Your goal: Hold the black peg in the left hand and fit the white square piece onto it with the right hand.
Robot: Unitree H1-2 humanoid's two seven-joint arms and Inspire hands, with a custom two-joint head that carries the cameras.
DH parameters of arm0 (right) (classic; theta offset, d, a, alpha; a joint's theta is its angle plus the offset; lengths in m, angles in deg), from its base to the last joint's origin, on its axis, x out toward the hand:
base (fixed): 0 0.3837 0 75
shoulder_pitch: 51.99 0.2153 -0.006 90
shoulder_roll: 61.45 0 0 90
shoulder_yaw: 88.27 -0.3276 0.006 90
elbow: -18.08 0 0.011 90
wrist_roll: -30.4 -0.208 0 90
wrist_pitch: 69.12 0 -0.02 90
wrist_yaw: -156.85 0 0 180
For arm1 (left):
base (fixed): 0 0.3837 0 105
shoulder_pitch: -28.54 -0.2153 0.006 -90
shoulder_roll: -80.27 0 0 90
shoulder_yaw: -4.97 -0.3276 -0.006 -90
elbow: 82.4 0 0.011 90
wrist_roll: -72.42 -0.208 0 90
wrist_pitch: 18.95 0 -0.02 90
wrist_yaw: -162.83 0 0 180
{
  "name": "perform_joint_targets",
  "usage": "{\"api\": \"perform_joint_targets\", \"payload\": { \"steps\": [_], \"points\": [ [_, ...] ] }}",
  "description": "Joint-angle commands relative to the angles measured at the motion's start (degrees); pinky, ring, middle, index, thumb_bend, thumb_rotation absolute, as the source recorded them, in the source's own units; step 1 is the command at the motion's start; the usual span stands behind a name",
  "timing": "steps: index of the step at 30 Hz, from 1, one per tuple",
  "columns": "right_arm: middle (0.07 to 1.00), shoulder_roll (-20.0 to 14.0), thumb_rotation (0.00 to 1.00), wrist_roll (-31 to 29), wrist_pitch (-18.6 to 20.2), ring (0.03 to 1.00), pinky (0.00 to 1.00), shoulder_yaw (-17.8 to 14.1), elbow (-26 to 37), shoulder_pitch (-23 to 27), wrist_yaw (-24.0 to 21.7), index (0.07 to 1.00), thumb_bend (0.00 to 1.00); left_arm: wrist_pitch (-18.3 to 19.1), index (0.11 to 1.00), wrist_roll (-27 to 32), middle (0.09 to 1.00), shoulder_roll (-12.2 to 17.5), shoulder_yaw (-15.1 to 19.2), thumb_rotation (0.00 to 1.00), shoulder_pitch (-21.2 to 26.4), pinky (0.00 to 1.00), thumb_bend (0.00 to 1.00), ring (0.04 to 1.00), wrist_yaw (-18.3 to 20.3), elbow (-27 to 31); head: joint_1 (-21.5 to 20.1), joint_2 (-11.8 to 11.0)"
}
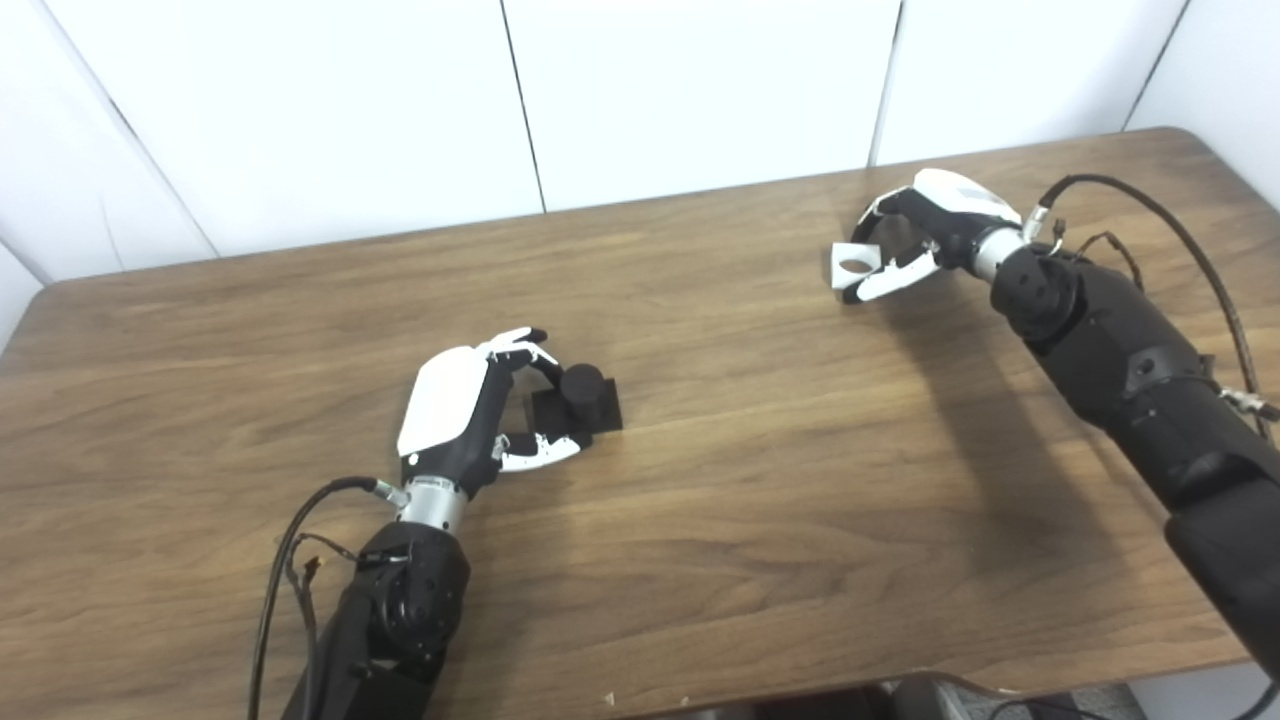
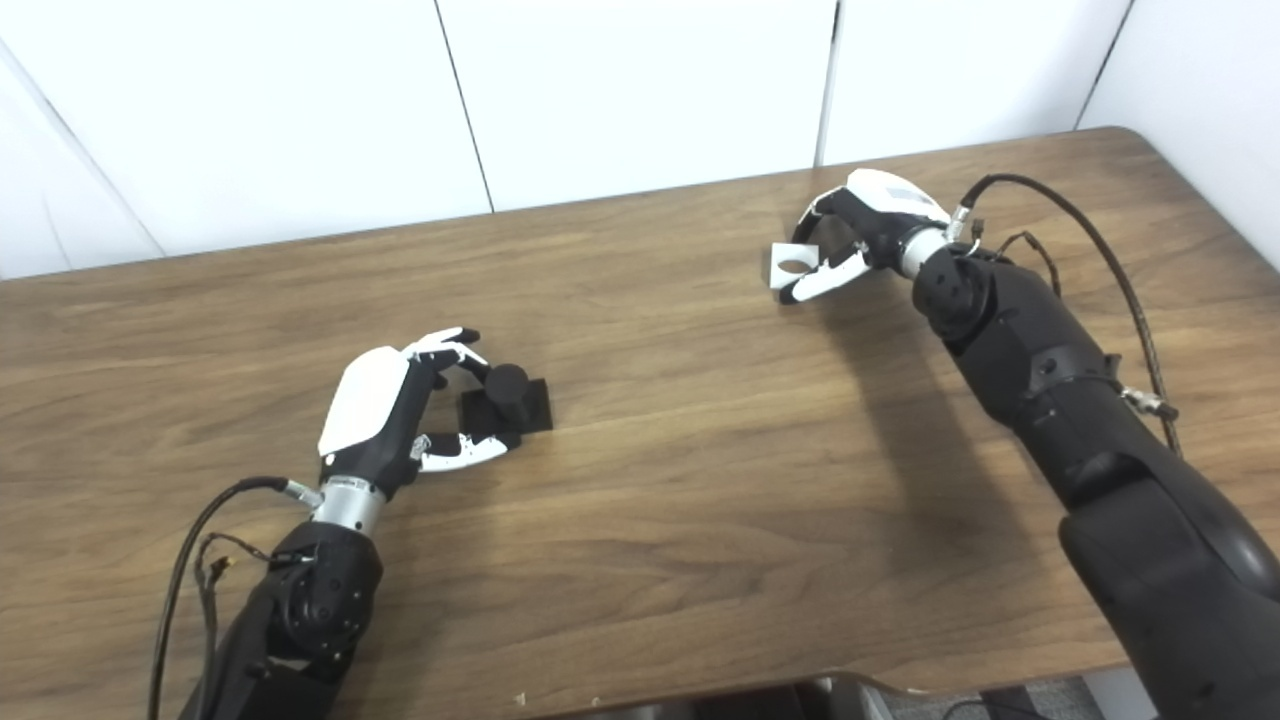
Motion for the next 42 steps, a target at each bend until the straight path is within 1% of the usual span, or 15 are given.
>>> {"api": "perform_joint_targets", "payload": {
  "steps": [1,6,8,10,11,13,15,18,22,28,33,35,36,38,42],
  "points": [
    [0.875,-1.33,0.33,0.22,0.17,0.926,0.85,0.42,1.02,0.47,-1.7,0.684,0.73,3.0,0.49,-0.48,0.837,1.26,-1.03,0.07,-2.68,0.64,0.52,0.825,4.04,-2.07,-0.03,0.09],
    [0.868,-1.14,0.31,-0.33,-0.47,0.919,0.85,0.01,1.1,0.16,-0.94,0.675,0.75,3.5,0.491,-0.69,0.838,0.99,-1.09,0.07,-2.55,0.64,0.52,0.826,4.16,-1.88,0.12,0.11],
    [0.861,-0.99,0.26,-0.61,-0.73,0.912,0.84,-0.31,1.29,-0.05,-0.44,0.65,0.74,3.51,0.491,-0.7,0.839,0.98,-1.1,0.07,-2.59,0.65,0.52,0.83,4.15,-1.78,0.13,0.21],
    [0.85,-0.8,0.18,-0.96,-1.31,0.906,0.84,-0.74,1.59,-0.37,0.53,0.543,0.59,3.49,0.491,-0.68,0.839,1.01,-1.09,0.07,-2.64,0.65,0.52,0.83,4.13,-1.75,0.13,0.21],
    [0.844,-0.7,0.16,-0.9,-1.63,0.903,0.84,-0.88,1.75,-0.57,1.4,0.517,0.56,3.56,0.491,-0.62,0.839,1.02,-1.06,0.07,-2.66,0.64,0.52,0.829,4.21,-1.74,0.13,0.21],
    [0.82,-0.59,0.14,-0.95,-2.43,0.889,0.83,-1.18,2.02,-0.99,2.85,0.495,0.53,3.35,0.491,-0.59,0.838,1.03,-1.07,0.07,-2.79,0.64,0.52,0.825,4.05,-1.7,0.05,0.34],
    [0.807,-0.63,0.14,-0.85,-2.99,0.891,0.86,-1.04,2.04,-1.2,3.64,0.488,0.52,3.36,0.49,-0.6,0.836,1.01,-1.09,0.07,-2.91,0.63,0.52,0.822,4.05,-1.57,0.07,0.43],
    [0.791,-0.59,0.13,-0.97,-4.09,0.874,0.84,-1.08,1.7,-1.36,4.94,0.486,0.52,3.52,0.491,-0.61,0.839,1.03,-1.13,0.07,-2.9,0.64,0.52,0.825,4.24,-1.59,0.07,0.43],
    [0.787,-0.69,0.13,-1.05,-4.71,0.876,0.87,-0.96,1.42,-1.38,5.62,0.486,0.52,3.04,0.49,-0.69,0.838,1.05,-1.19,0.07,-2.82,0.63,0.52,0.824,3.81,-2.01,0.07,0.43],
    [0.78,-0.81,0.13,-0.96,-4.33,0.875,0.85,-0.99,1.99,-1.52,5.78,0.486,0.52,3.62,0.491,-0.6,0.841,0.93,-1.22,0.07,-2.76,0.64,0.52,0.828,4.44,-1.56,0.22,0.71],
    [0.775,-0.59,0.13,-1.67,-5.18,0.866,0.85,-1.87,2.33,-1.93,7.16,0.485,0.52,3.69,0.491,-0.71,0.841,0.92,-1.31,0.07,-2.66,0.64,0.52,0.829,4.31,-1.63,0.34,0.72],
    [0.768,-0.42,0.13,-2.23,-6.41,0.851,0.84,-2.62,2.69,-2.12,8.57,0.485,0.52,3.71,0.491,-0.93,0.839,0.99,-1.41,0.07,-2.61,0.64,0.52,0.827,4.17,-1.68,0.4,0.76],
    [0.765,-0.33,0.13,-2.76,-6.88,0.845,0.84,-3.29,3.76,-2.32,9.06,0.484,0.52,3.71,0.491,-0.95,0.839,1.03,-1.44,0.07,-2.52,0.63,0.52,0.826,4.19,-1.72,0.32,0.75],
    [0.764,-0.26,0.13,-3.54,-7.2,0.835,0.8,-4.31,5.96,-2.74,9.24,0.484,0.52,3.75,0.491,-0.91,0.84,1.07,-1.43,0.07,-2.36,0.63,0.52,0.828,4.24,-1.78,0.22,0.76],
    [0.771,0.35,0.13,-5.01,-3.33,0.844,0.76,-7.01,13.84,-4.28,7.67,0.483,0.52,3.52,0.491,-0.68,0.841,1.05,-1.37,0.08,-1.96,0.64,0.52,0.831,4.12,-2.07,0.09,0.77]
  ]
}}
